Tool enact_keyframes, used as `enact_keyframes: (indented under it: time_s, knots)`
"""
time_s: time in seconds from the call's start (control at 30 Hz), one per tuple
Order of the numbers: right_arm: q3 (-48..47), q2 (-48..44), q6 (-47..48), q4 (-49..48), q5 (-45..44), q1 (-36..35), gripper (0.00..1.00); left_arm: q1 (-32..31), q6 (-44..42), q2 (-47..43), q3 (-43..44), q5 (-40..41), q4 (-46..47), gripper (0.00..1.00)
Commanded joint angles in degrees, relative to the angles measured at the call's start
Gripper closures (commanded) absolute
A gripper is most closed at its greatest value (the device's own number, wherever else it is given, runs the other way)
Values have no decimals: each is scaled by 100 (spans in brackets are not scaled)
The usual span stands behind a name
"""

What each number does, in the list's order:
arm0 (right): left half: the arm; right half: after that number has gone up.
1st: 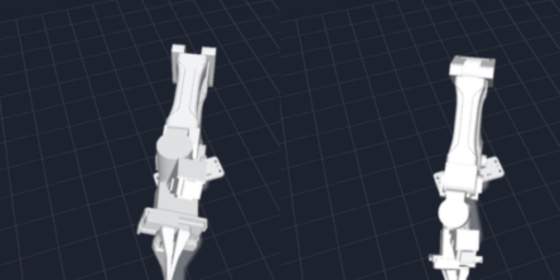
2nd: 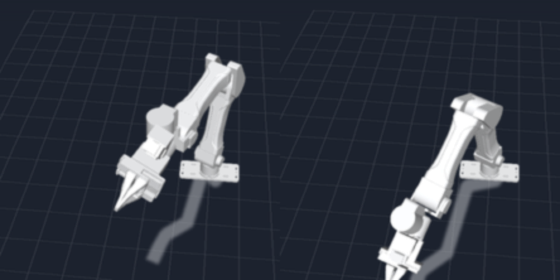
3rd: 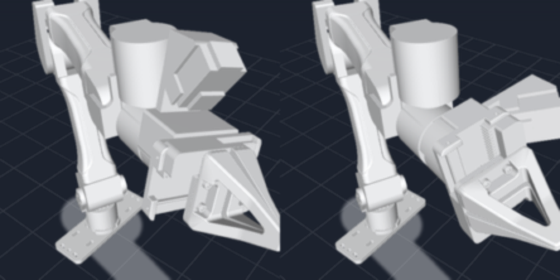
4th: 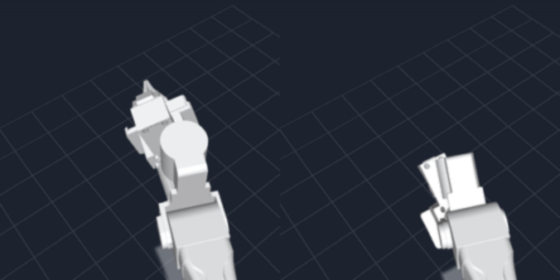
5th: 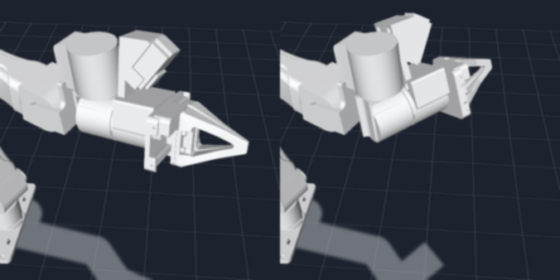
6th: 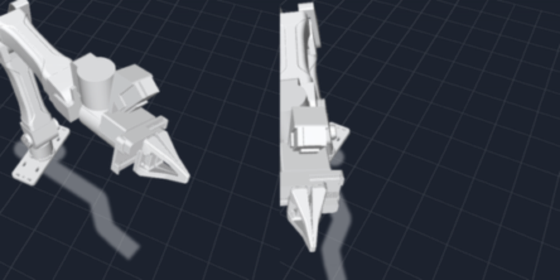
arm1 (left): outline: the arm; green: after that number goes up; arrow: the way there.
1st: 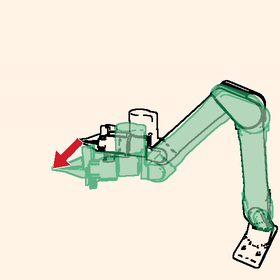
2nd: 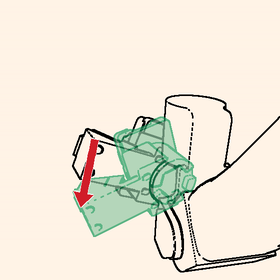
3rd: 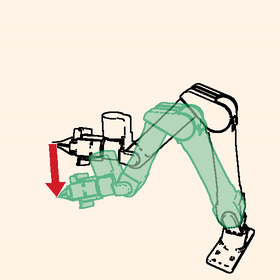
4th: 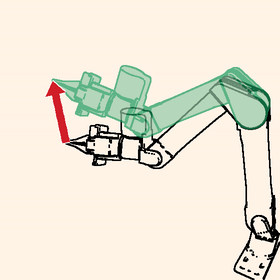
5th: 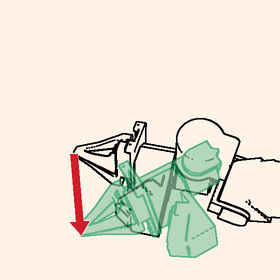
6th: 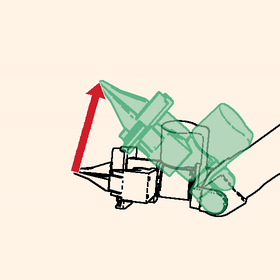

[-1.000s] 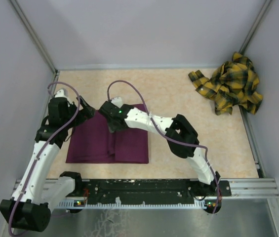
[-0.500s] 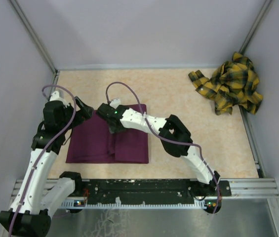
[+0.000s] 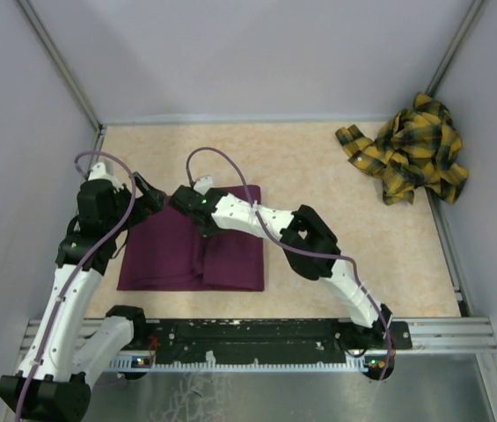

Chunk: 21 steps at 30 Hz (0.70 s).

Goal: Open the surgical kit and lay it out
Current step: Open the surgical kit at the center of the board.

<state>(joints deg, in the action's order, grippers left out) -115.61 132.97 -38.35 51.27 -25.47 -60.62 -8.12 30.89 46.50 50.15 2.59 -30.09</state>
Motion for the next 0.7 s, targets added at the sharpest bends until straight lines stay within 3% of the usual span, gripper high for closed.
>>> enact_keyframes:
  time_s: [0.0, 0.37, 0.6, 0.67]
  knots:
    - [-18, -238, 9, -95, -202, -64, 100, -6, -66, -27, 151, 98, -59, 1]
    - [1243, -1505, 76, -920, -45, 72, 100, -10, -93, 51, 231, 225, -135, 0]
    - [2537, -2627, 183, -1598, 567, 581, 100, -7, -123, 159, 277, 311, -146, 1]
    - [3319, -3147, 276, -1827, 788, 829, 100, -7, -141, 217, 306, 293, -155, 0]
